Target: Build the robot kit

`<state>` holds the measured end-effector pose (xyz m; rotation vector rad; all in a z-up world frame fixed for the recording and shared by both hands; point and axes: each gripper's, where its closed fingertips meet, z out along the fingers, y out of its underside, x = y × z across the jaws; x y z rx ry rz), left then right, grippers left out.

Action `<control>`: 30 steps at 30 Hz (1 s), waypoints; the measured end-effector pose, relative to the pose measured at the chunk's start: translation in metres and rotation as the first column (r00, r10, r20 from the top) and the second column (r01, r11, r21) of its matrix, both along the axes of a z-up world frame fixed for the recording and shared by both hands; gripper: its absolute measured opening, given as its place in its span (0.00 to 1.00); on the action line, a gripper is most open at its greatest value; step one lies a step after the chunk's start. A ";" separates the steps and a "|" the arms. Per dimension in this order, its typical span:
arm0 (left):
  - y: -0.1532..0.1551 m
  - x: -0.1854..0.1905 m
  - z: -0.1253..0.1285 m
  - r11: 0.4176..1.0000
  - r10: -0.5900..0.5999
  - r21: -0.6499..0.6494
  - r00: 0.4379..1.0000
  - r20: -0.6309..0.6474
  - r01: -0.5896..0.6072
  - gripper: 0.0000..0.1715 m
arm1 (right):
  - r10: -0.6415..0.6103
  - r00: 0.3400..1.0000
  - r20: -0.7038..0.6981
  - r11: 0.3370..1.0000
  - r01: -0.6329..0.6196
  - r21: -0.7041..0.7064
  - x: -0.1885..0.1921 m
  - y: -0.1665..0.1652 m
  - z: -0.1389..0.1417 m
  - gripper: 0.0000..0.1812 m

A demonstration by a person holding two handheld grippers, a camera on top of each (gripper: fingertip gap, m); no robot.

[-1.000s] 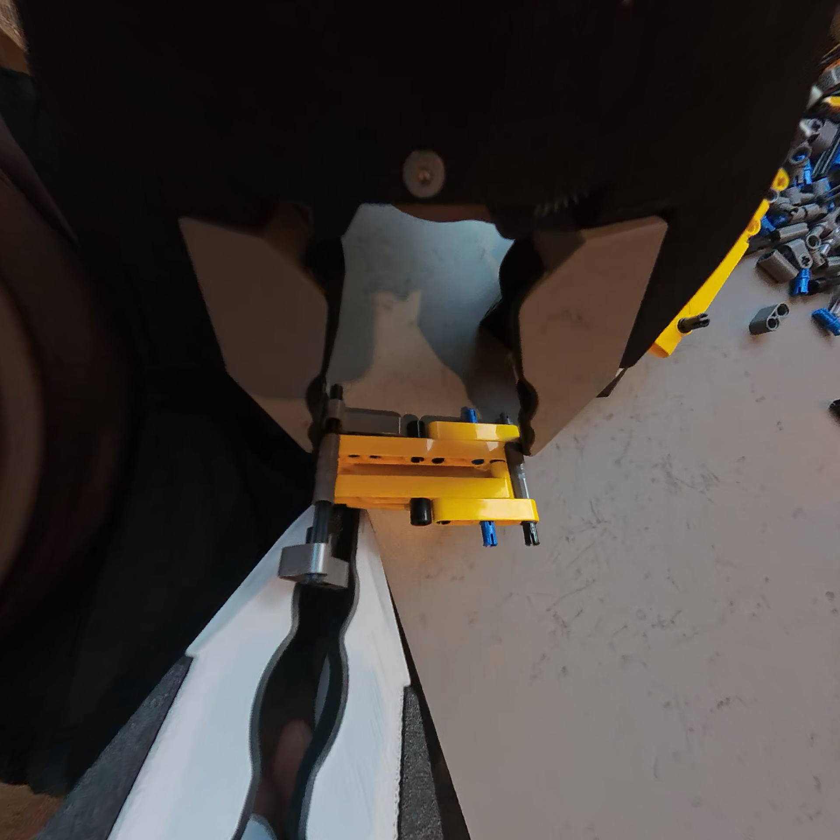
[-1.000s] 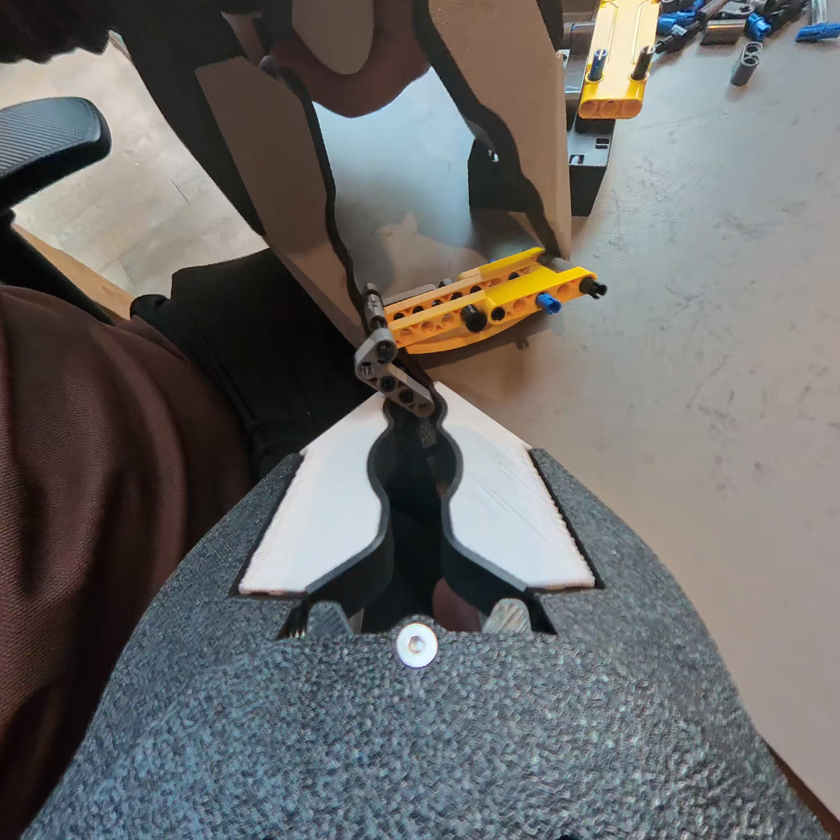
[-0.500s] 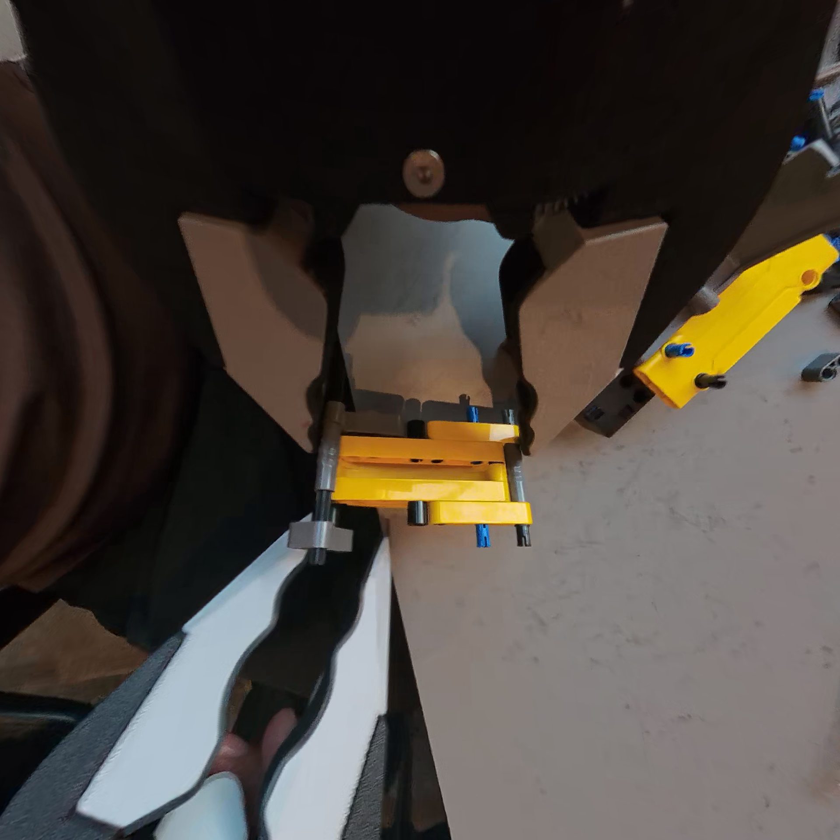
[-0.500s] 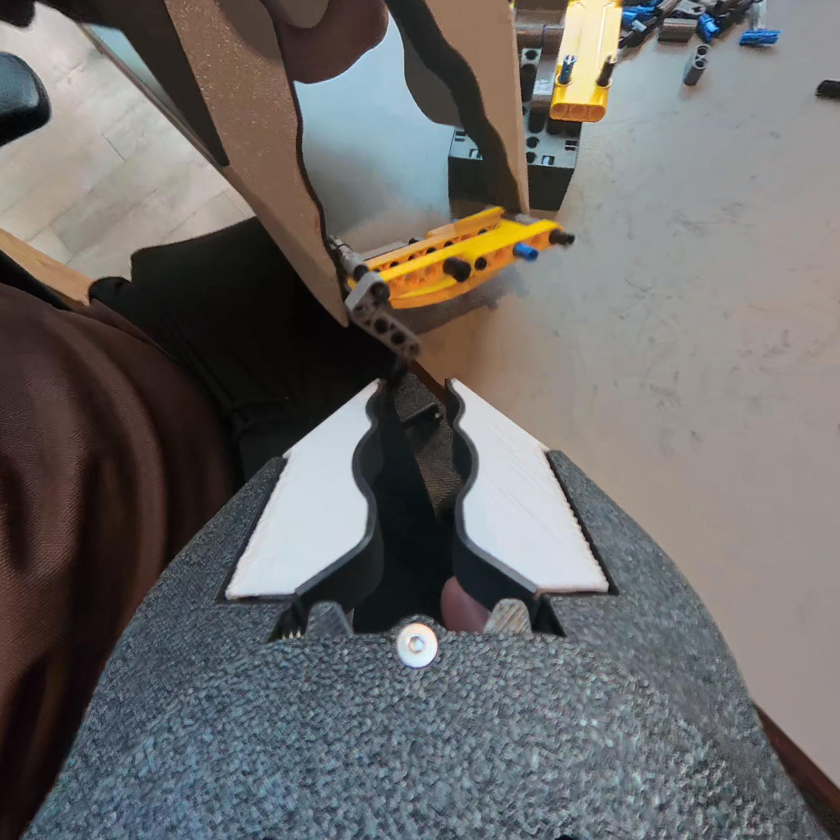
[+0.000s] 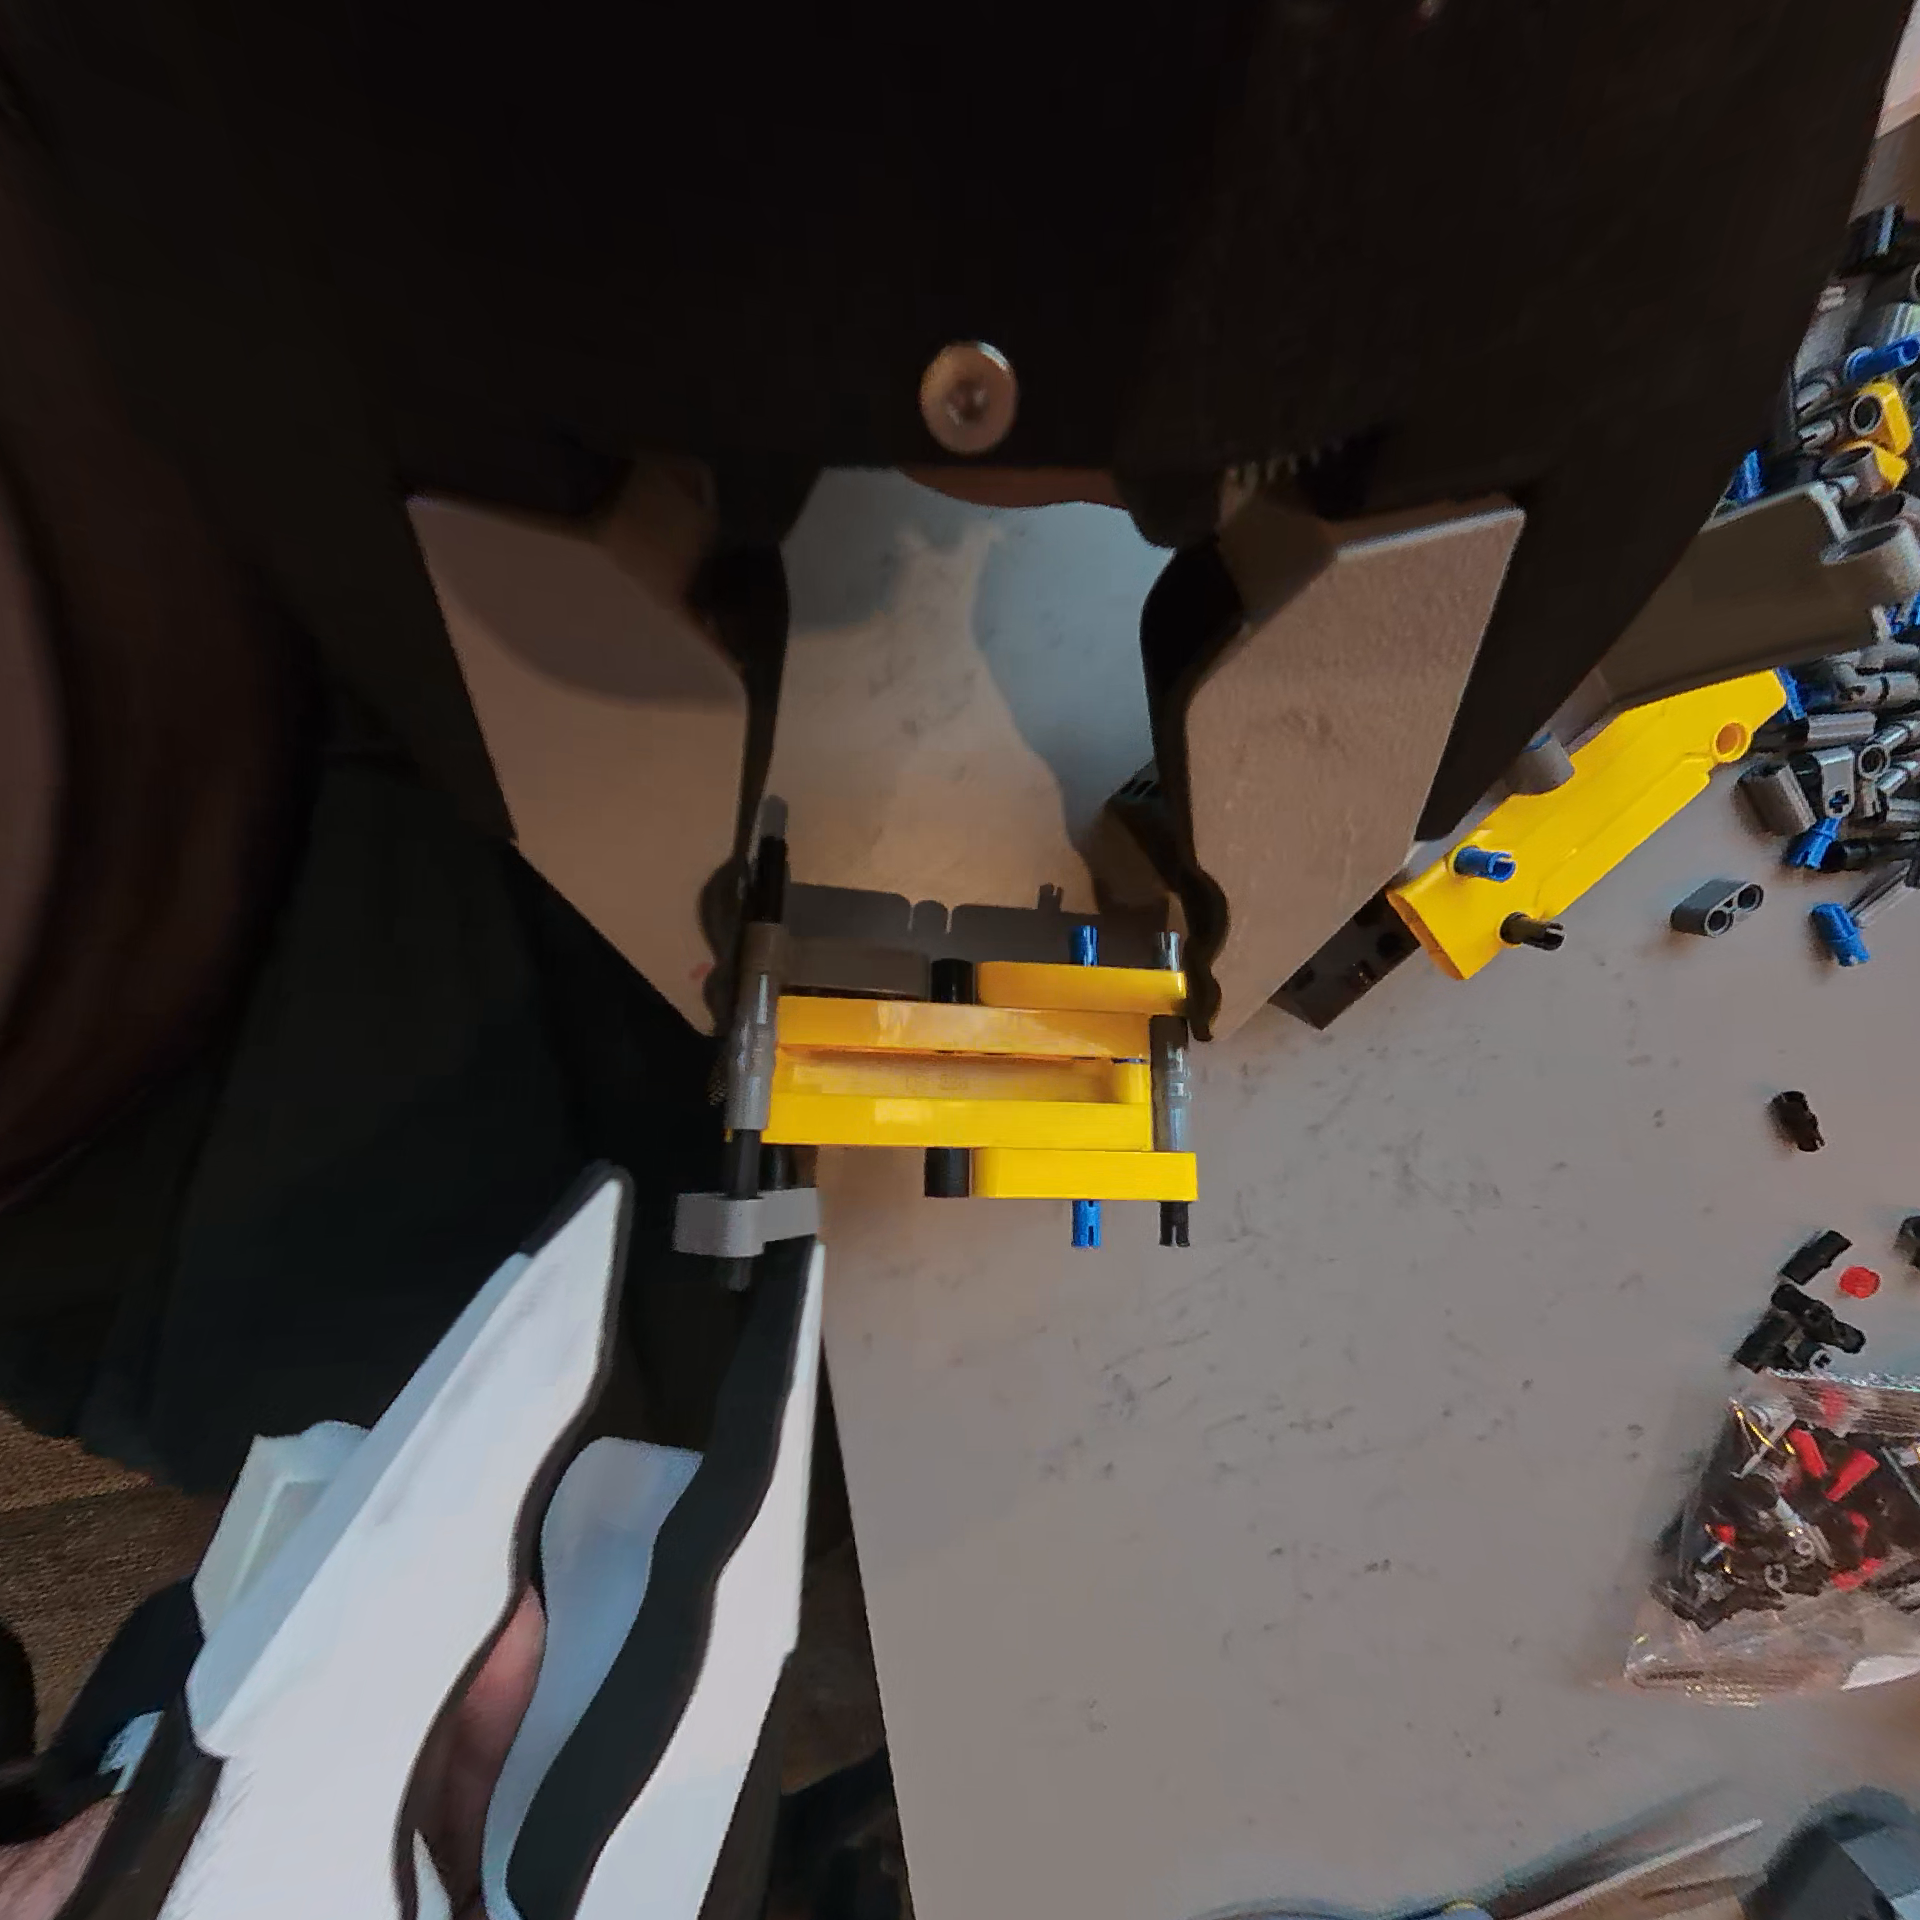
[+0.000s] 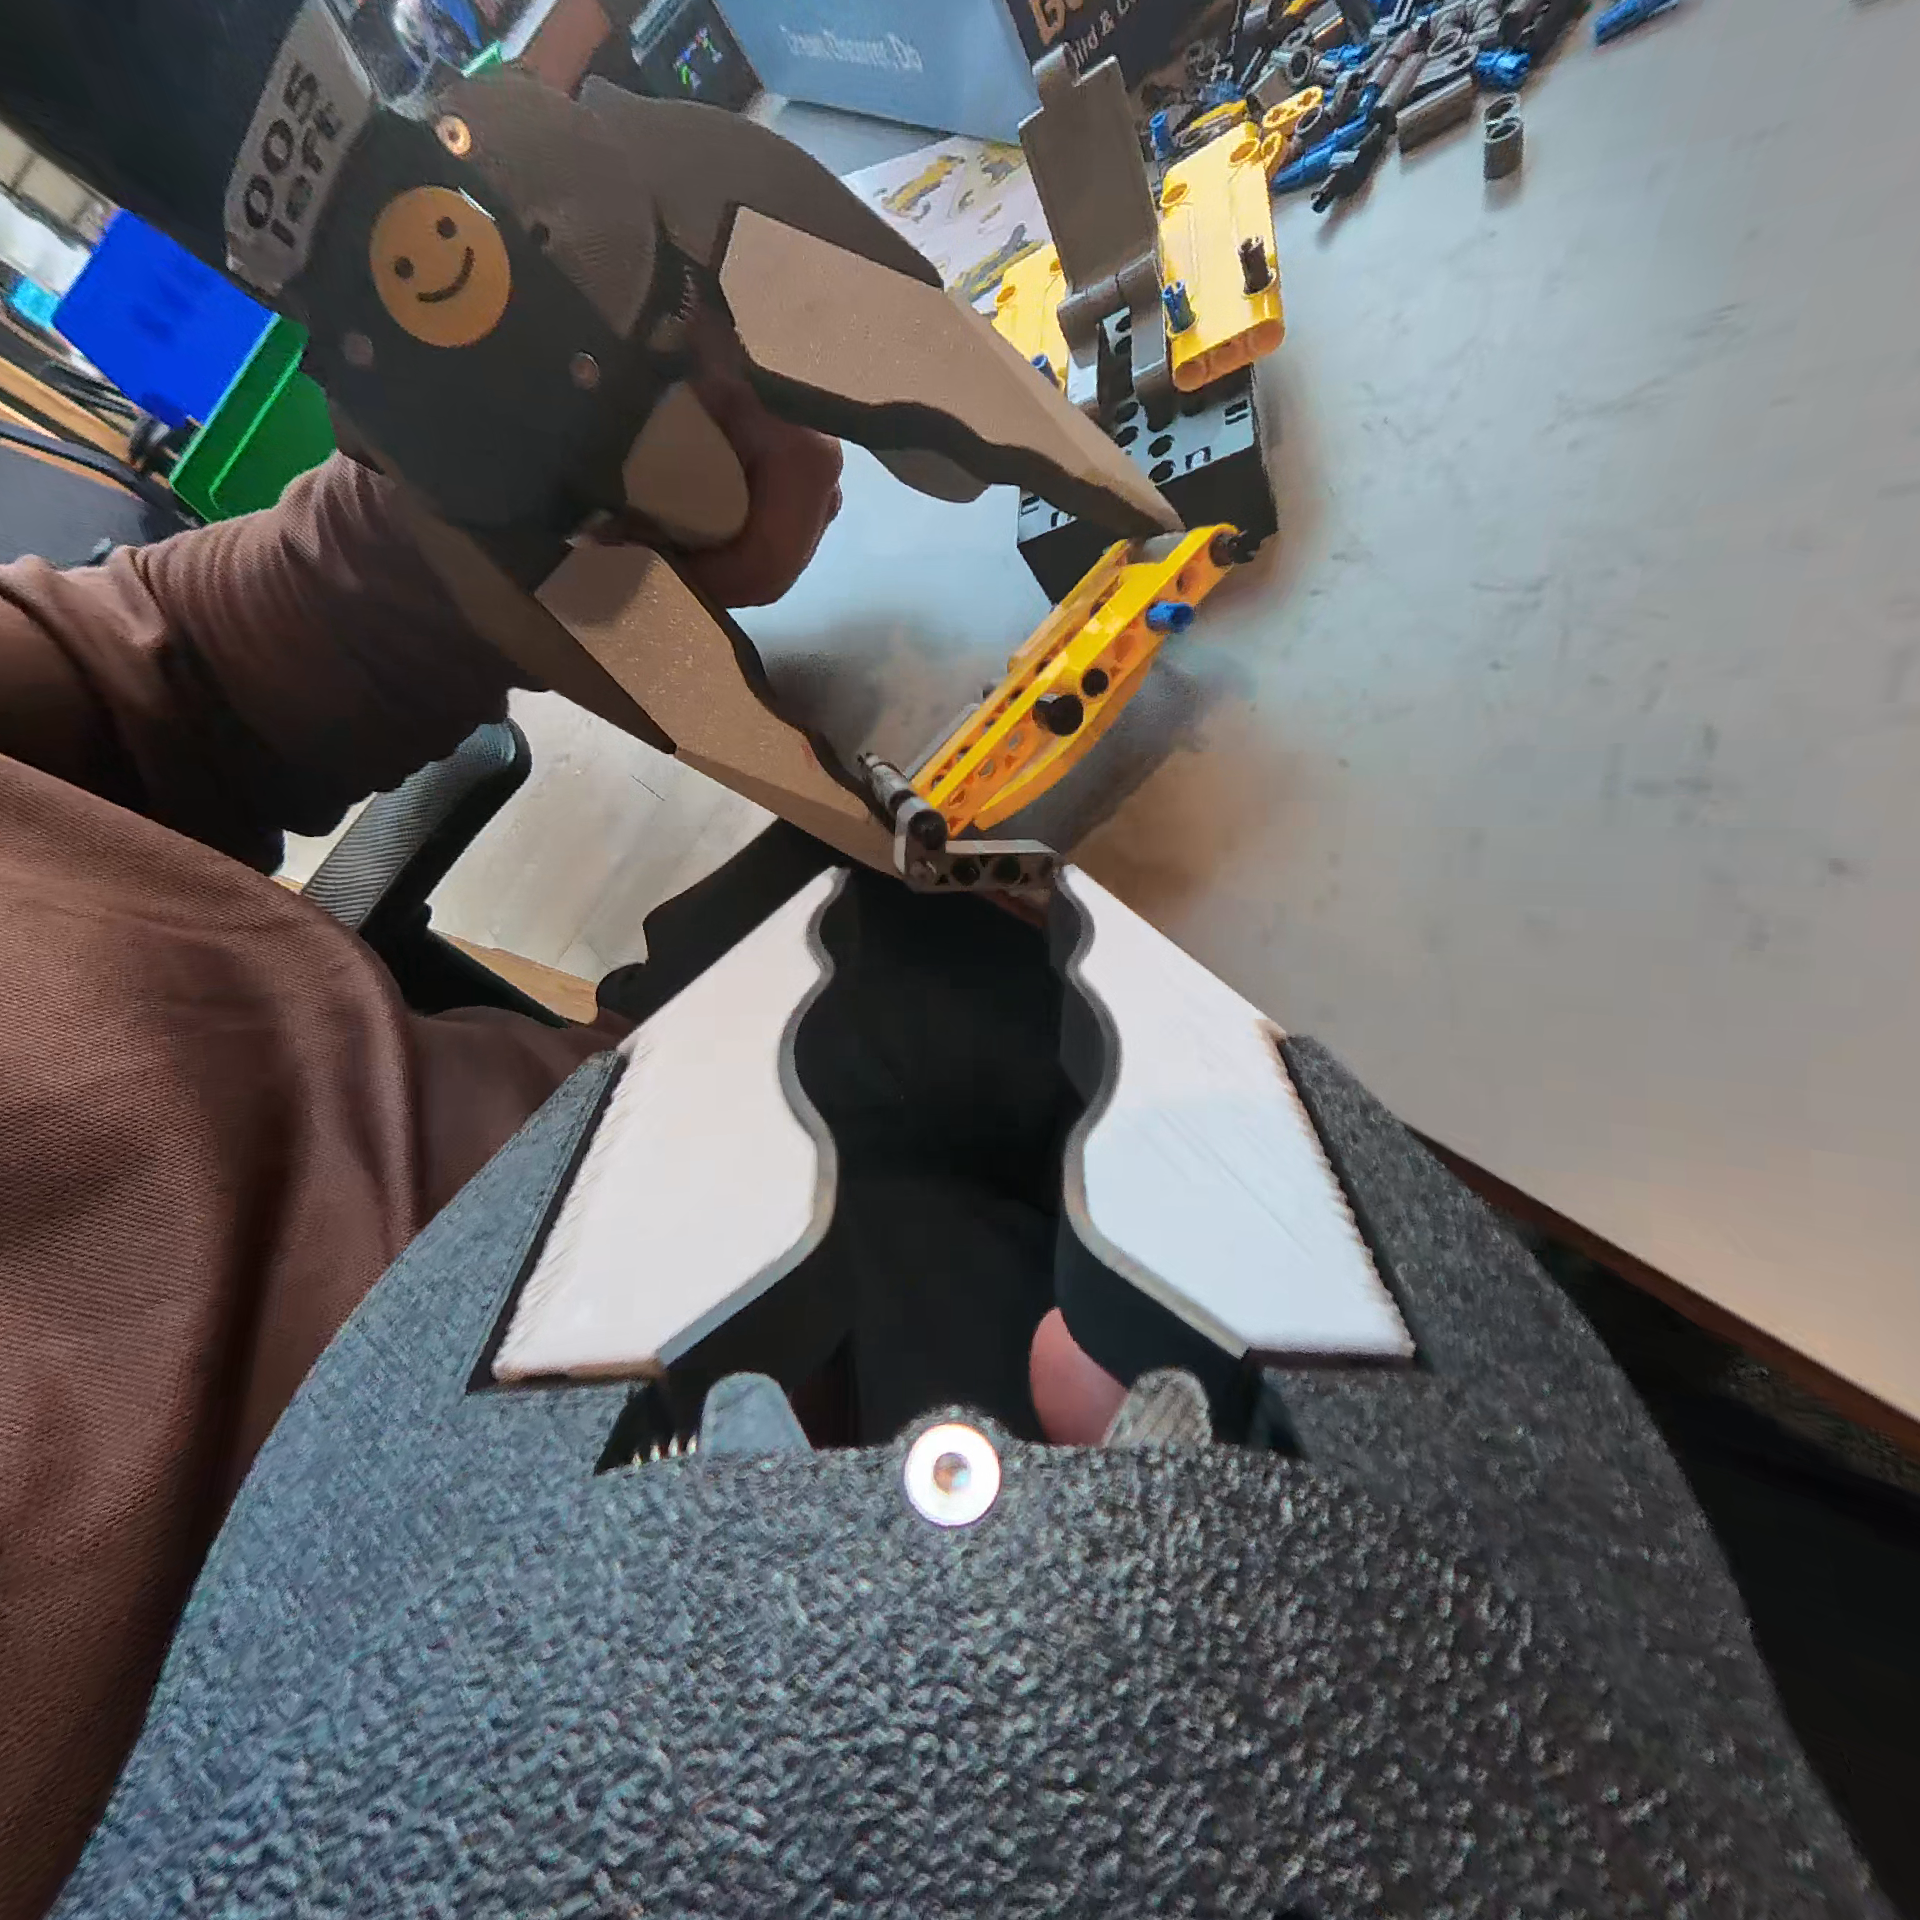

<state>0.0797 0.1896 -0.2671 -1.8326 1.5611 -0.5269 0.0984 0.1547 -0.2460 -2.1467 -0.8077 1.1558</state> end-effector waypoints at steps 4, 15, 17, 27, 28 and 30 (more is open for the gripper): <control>-0.002 -0.003 -0.005 1.000 -0.010 0.000 1.000 -0.004 0.010 0.48 | -0.007 1.000 0.009 1.000 0.007 0.030 -0.003 0.004 -0.003 0.14; -0.003 -0.008 -0.017 0.999 -0.044 0.018 0.999 -0.018 0.044 0.48 | 0.061 0.995 0.081 0.938 -0.084 0.336 -0.011 0.006 -0.010 0.14; -0.005 -0.010 -0.016 0.997 -0.068 0.038 0.997 -0.024 0.069 0.48 | 0.088 0.990 0.114 0.892 -0.130 0.433 -0.012 0.005 -0.011 0.14; -0.010 -0.017 -0.015 0.992 -0.109 0.056 0.994 -0.008 0.110 0.48 | 0.119 0.960 0.255 0.715 -0.261 0.649 -0.020 -0.001 -0.014 0.13; -0.010 -0.017 -0.015 0.994 -0.102 0.047 0.995 -0.009 0.103 0.48 | 0.116 0.960 0.253 0.714 -0.258 0.651 -0.021 0.000 -0.014 0.14; -0.008 -0.017 -0.017 0.996 -0.082 0.029 0.997 -0.011 0.082 0.48 | 0.123 0.965 0.233 0.726 -0.247 0.641 -0.023 0.000 -0.012 0.19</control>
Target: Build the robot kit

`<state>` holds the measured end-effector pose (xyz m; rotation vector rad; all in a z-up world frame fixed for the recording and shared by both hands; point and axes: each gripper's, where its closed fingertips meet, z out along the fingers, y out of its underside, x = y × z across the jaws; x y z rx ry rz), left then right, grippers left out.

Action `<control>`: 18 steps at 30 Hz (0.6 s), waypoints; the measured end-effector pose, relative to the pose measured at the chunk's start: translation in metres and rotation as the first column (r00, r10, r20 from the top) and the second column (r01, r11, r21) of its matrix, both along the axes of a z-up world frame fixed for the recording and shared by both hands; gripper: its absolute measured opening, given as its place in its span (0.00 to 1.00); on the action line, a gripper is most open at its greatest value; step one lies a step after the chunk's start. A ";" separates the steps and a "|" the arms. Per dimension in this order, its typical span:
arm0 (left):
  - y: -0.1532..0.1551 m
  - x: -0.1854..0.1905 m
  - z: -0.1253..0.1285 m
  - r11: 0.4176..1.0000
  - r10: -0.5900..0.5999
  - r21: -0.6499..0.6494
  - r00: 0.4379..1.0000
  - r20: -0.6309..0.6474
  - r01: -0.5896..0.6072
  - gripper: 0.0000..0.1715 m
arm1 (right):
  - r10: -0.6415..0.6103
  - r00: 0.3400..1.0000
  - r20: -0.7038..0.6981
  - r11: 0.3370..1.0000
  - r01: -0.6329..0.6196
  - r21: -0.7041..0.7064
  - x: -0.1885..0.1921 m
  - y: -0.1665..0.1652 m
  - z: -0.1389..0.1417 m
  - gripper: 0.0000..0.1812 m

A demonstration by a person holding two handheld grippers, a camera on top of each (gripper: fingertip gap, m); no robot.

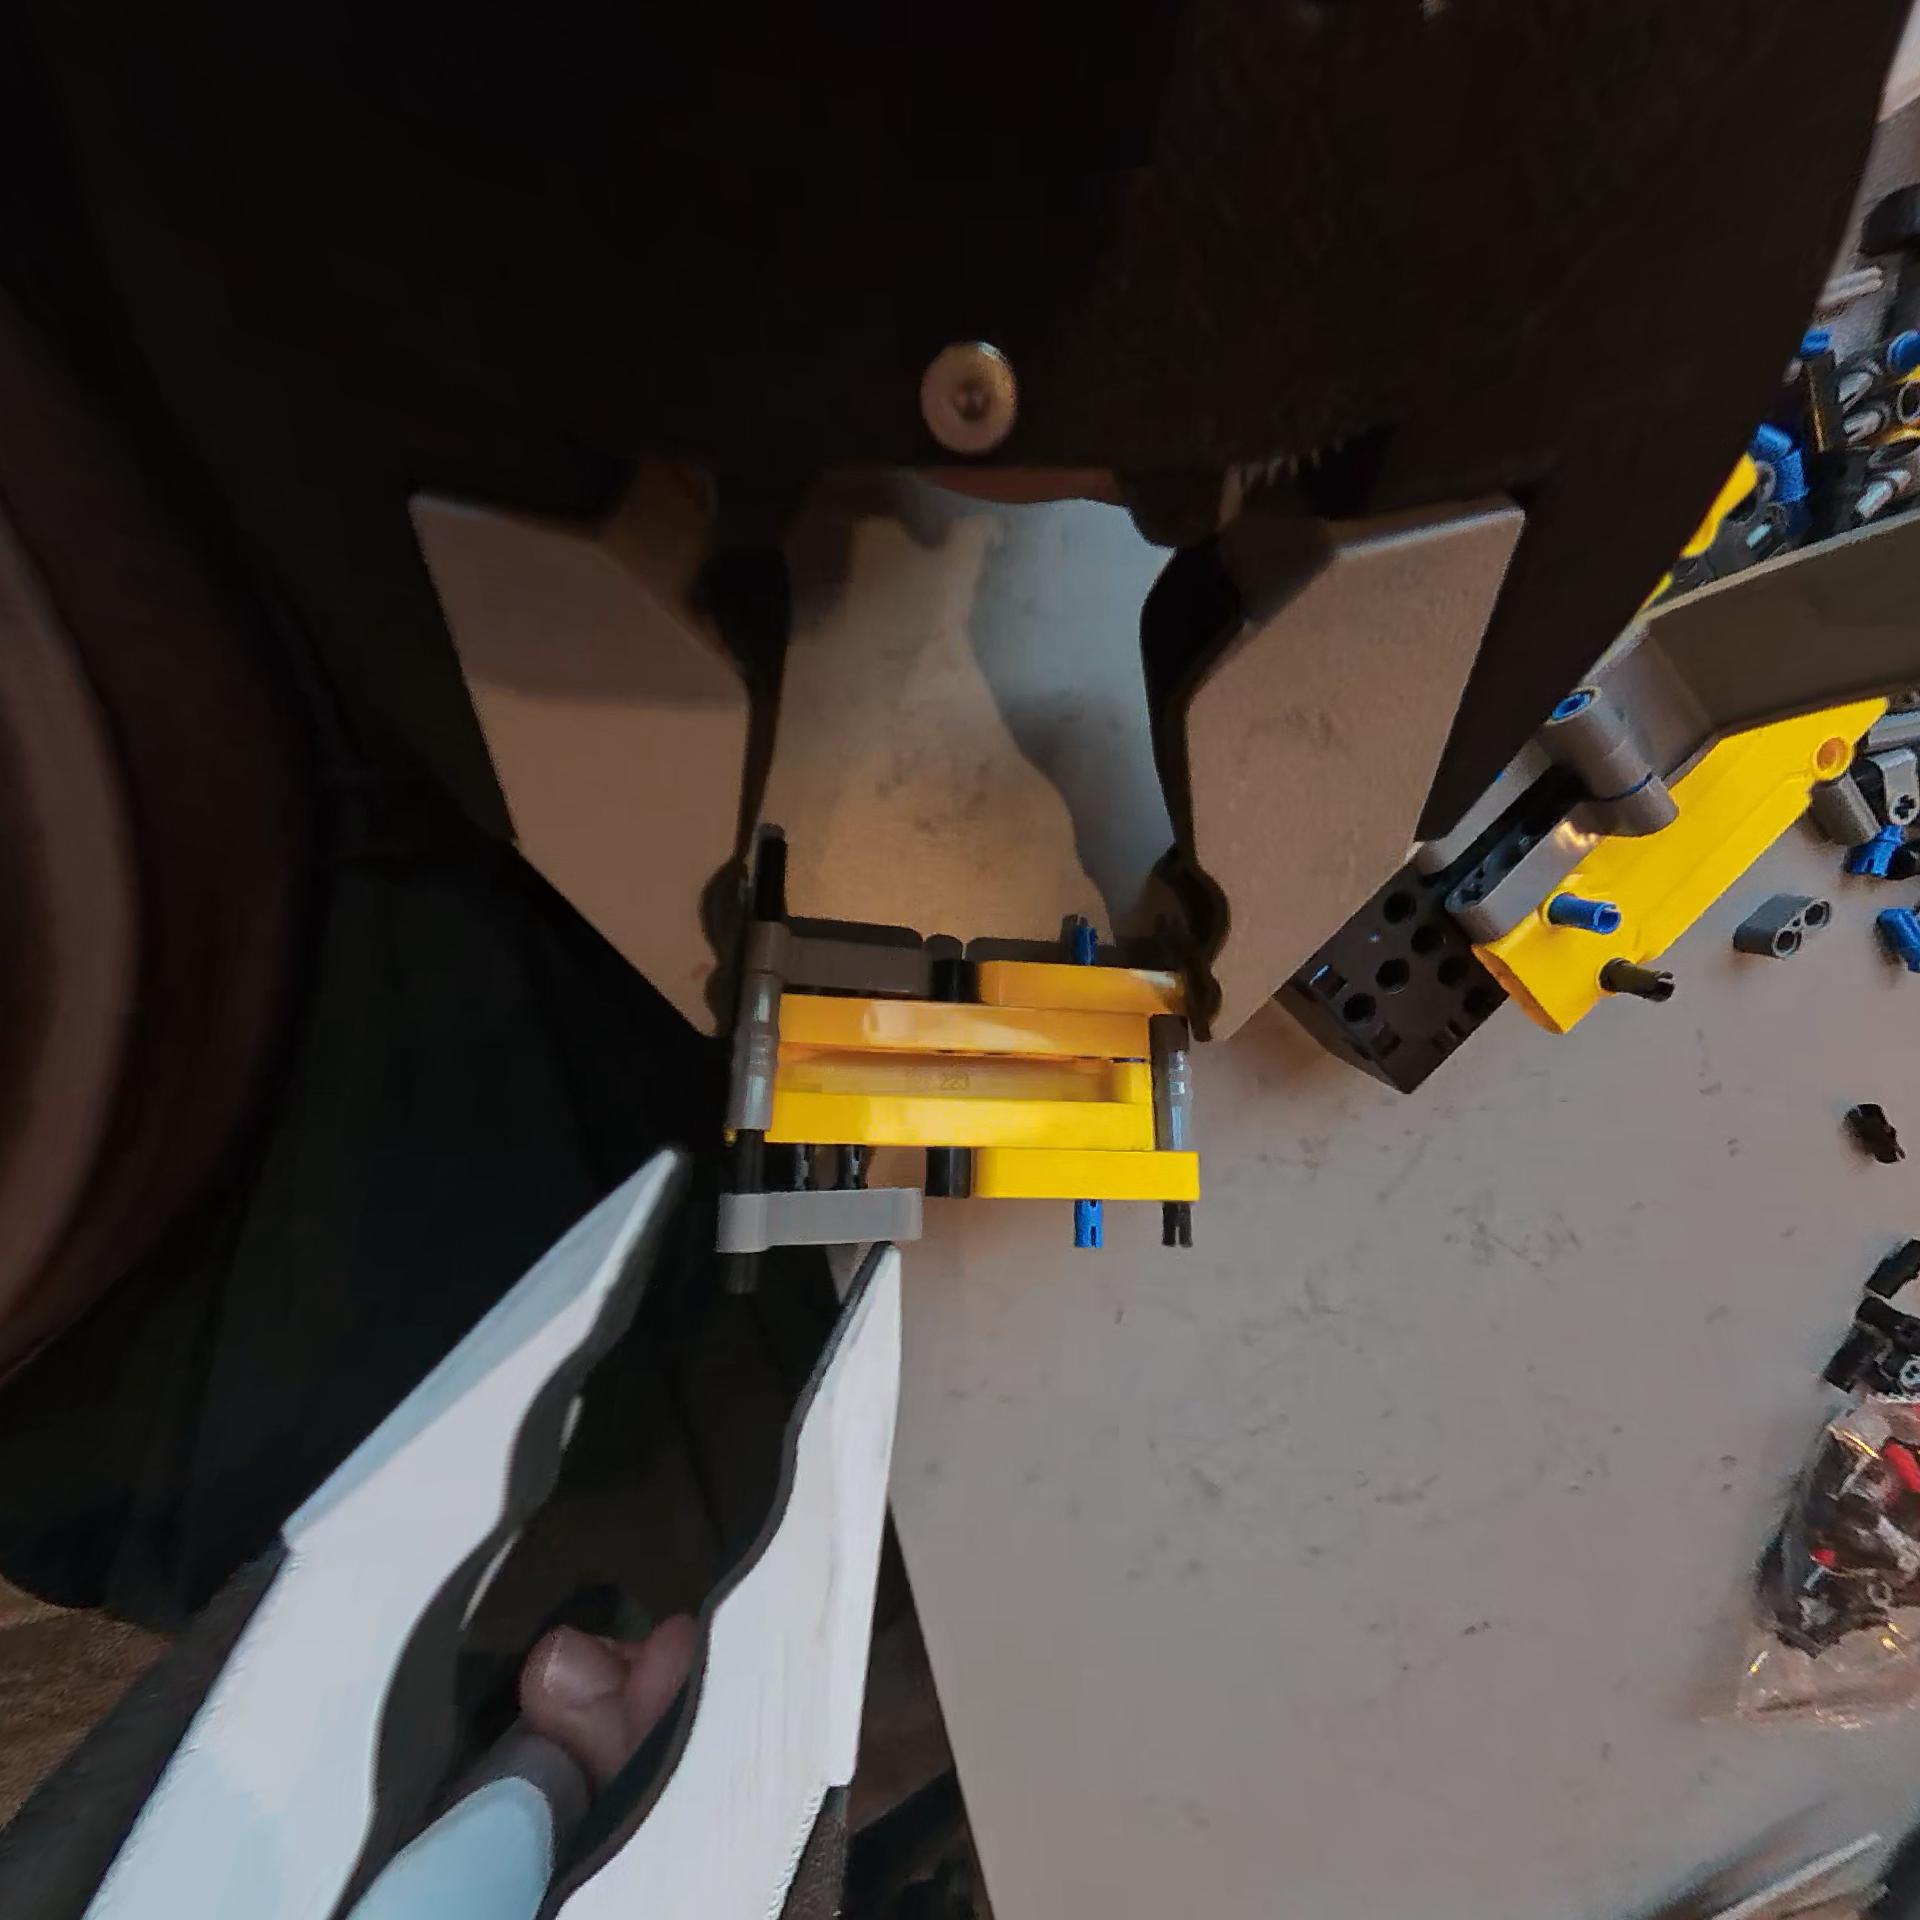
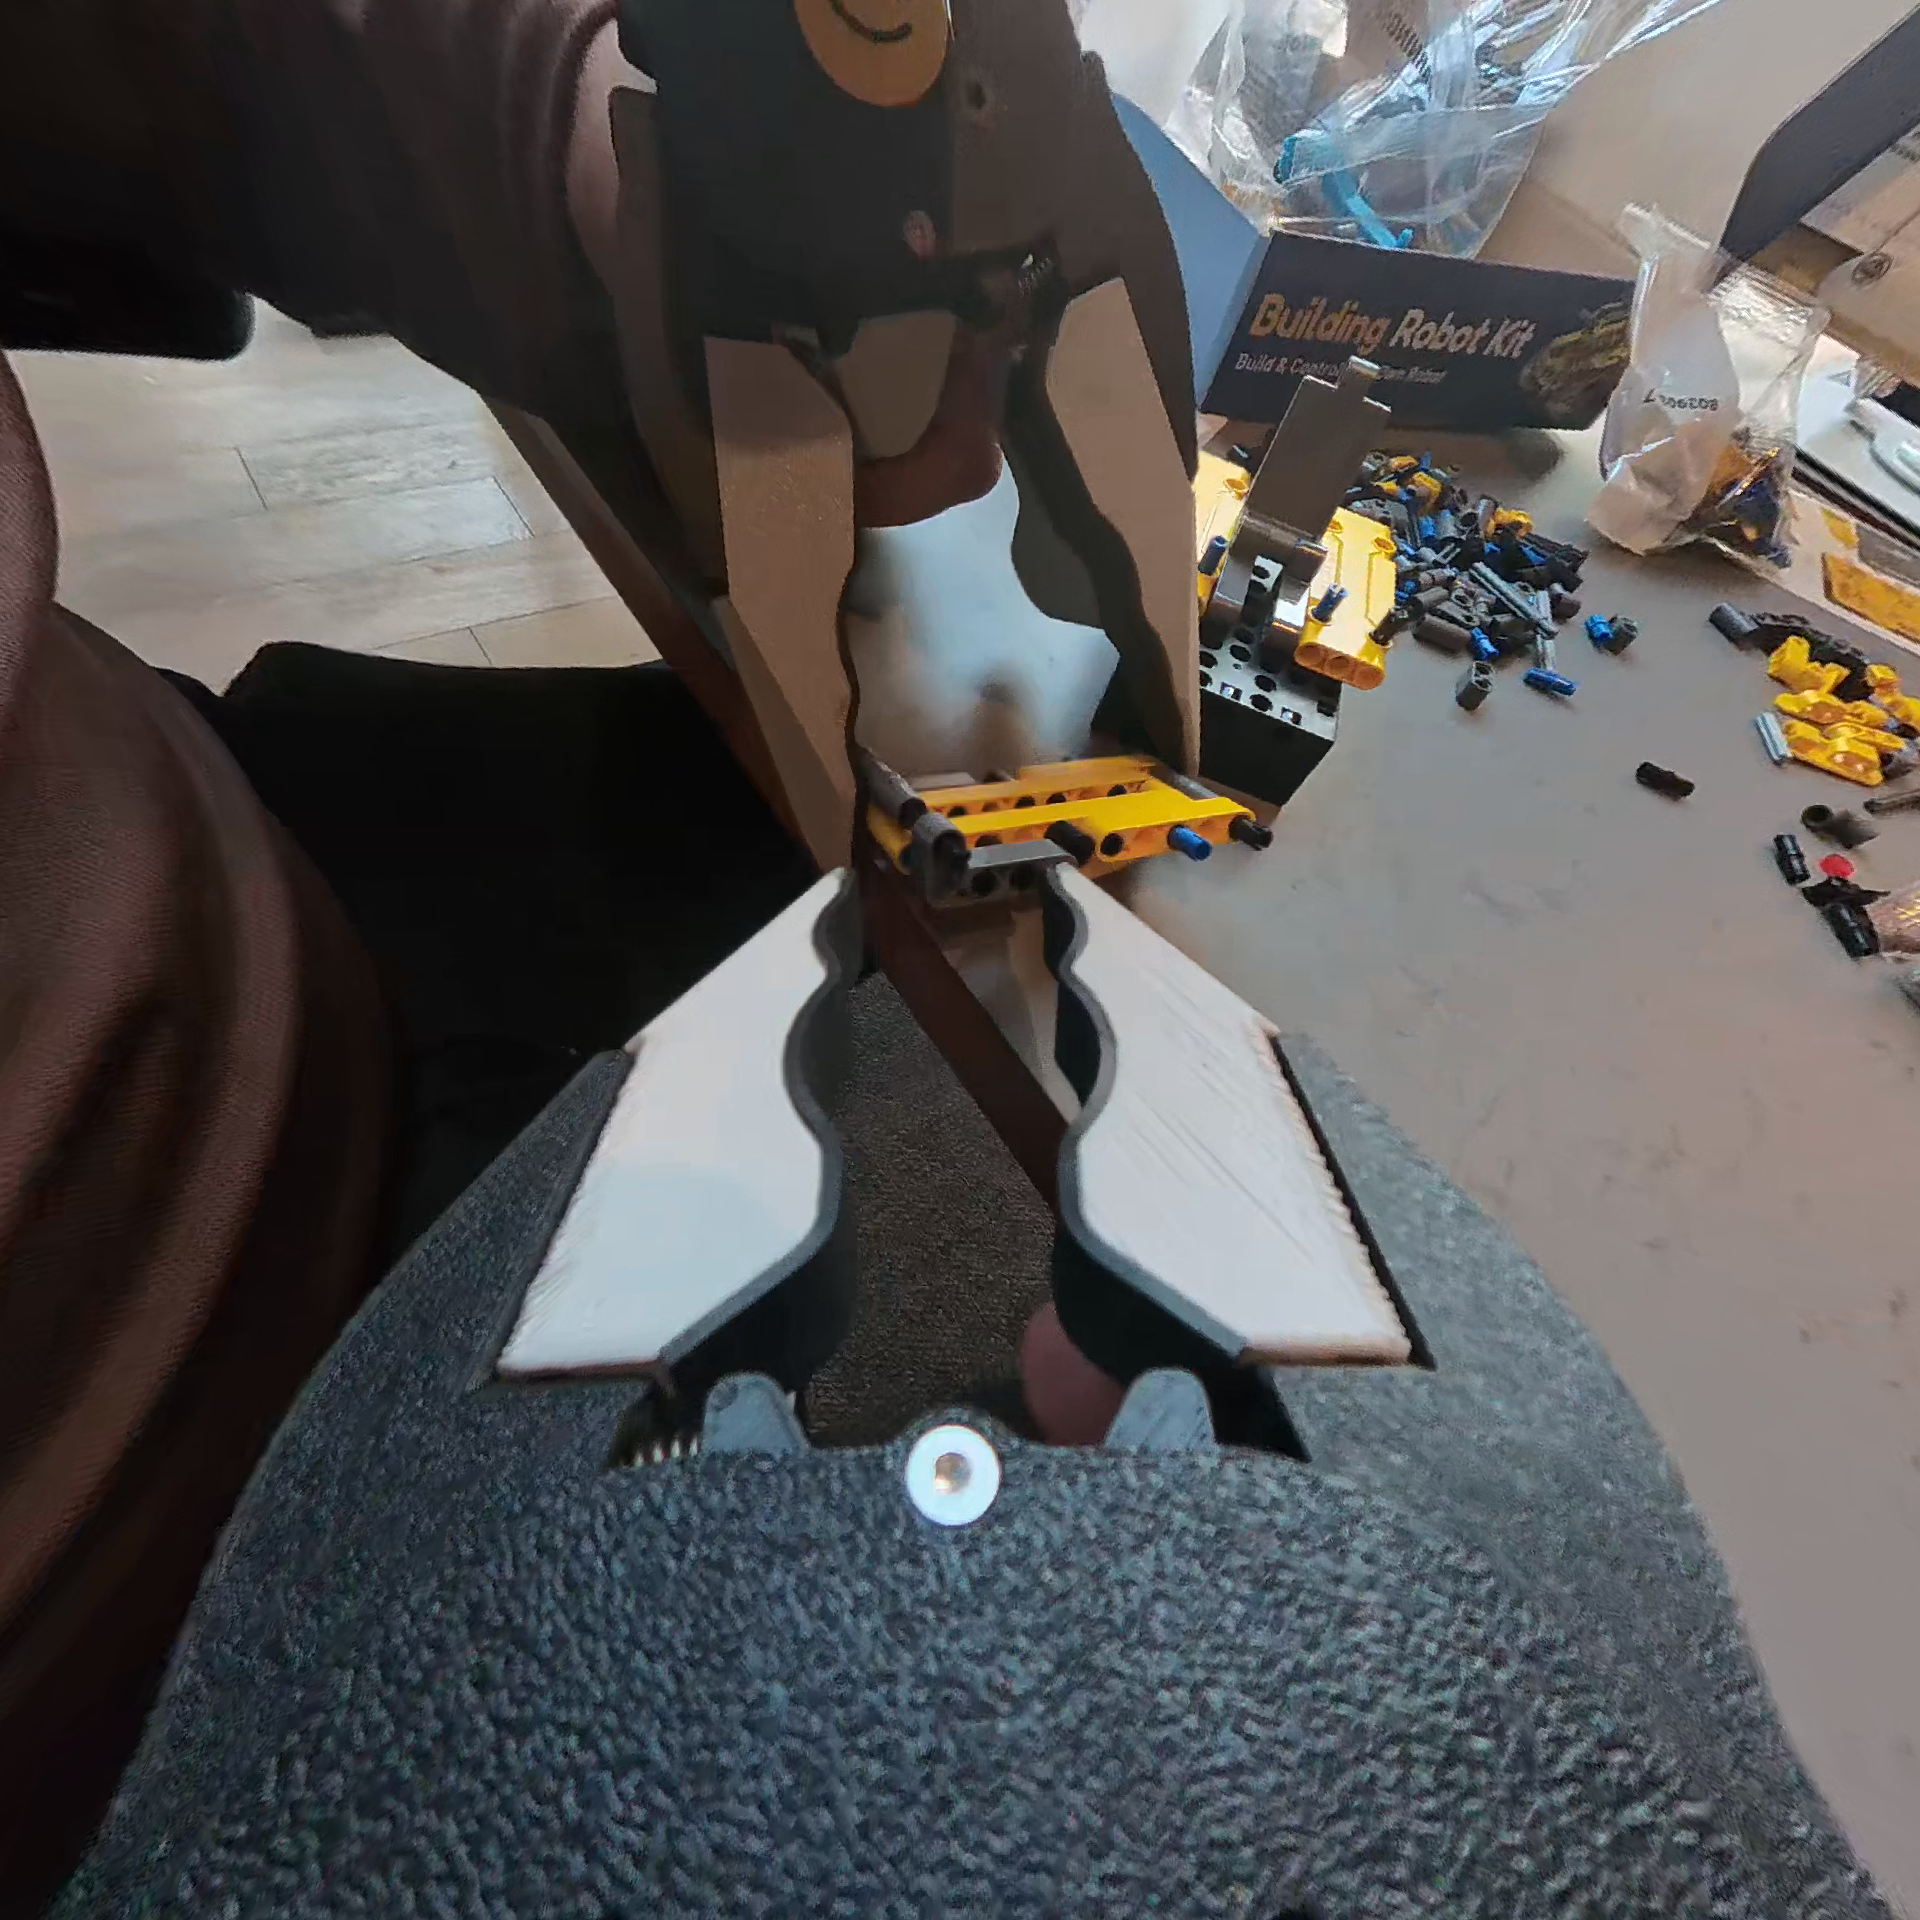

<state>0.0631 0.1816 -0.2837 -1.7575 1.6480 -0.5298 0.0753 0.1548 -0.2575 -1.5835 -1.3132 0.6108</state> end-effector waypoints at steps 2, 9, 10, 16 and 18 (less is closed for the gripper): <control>0.002 0.000 -0.001 1.000 0.014 -0.014 1.000 -0.001 -0.014 0.48 | -0.007 1.000 -0.016 1.000 0.006 -0.028 -0.002 0.000 0.001 0.21; 0.005 0.000 0.000 0.998 0.056 -0.025 0.998 0.003 -0.056 0.48 | -0.051 0.991 0.120 0.986 0.031 0.163 -0.003 0.003 -0.004 0.27; 0.005 0.000 0.001 0.998 0.058 -0.037 0.998 0.010 -0.058 0.48 | -0.053 0.987 0.151 0.977 0.021 0.212 -0.004 0.002 -0.004 0.30; -0.001 0.006 0.014 0.970 0.085 -0.239 0.988 0.127 -0.053 0.48 | -0.083 0.971 0.223 0.903 -0.022 0.430 -0.004 0.007 0.009 0.32; -0.006 0.008 0.020 0.945 0.095 -0.324 0.980 0.175 -0.034 0.48 | -0.107 0.961 0.254 0.846 -0.047 0.532 -0.006 0.010 0.017 0.32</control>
